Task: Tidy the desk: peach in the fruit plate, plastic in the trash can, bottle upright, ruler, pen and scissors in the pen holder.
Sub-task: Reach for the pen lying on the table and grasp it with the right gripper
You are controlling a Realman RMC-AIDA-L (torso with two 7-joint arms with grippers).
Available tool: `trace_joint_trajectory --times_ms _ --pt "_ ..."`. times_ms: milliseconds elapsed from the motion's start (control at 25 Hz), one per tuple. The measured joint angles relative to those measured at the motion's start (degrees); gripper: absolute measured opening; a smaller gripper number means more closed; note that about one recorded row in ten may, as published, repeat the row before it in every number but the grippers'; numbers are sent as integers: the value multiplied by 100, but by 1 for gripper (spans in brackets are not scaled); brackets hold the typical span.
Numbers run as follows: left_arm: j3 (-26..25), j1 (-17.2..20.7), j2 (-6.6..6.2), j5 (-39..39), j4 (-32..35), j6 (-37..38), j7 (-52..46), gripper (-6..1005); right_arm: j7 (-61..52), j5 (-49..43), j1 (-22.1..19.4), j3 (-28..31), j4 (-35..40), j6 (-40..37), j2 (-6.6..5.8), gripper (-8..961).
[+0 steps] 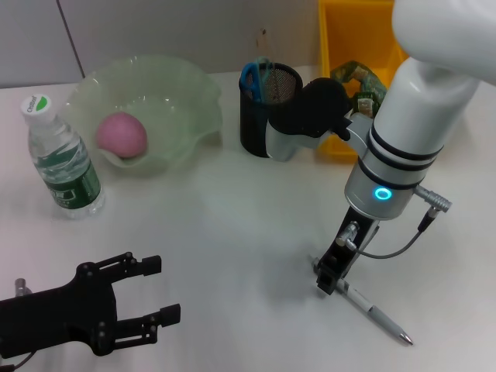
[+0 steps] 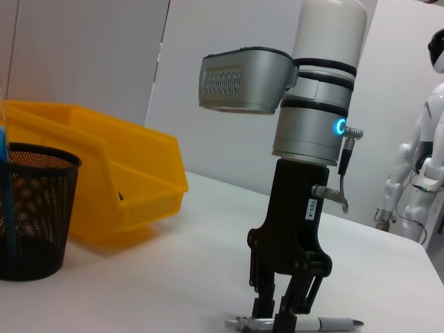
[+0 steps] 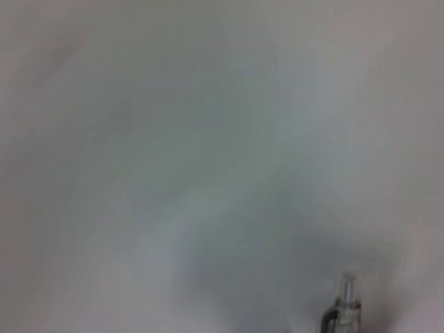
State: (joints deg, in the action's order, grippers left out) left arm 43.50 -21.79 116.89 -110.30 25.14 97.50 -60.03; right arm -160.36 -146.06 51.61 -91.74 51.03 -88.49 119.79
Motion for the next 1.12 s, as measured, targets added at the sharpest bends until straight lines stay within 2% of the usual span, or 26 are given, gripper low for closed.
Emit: trace_joint_trajectory --times_ms 120,680,1120 --pt "0 0 0 1 0 -7 0 804 7 0 -2 -81 -3 17 0 331" --pt "0 0 -9 18 -26 -13 -4 804 43 69 -19 -274 77 61 -1 244" --pt "-9 -1 -9 17 -27 -12 -9 804 22 70 -20 -452 136 42 -1 224"
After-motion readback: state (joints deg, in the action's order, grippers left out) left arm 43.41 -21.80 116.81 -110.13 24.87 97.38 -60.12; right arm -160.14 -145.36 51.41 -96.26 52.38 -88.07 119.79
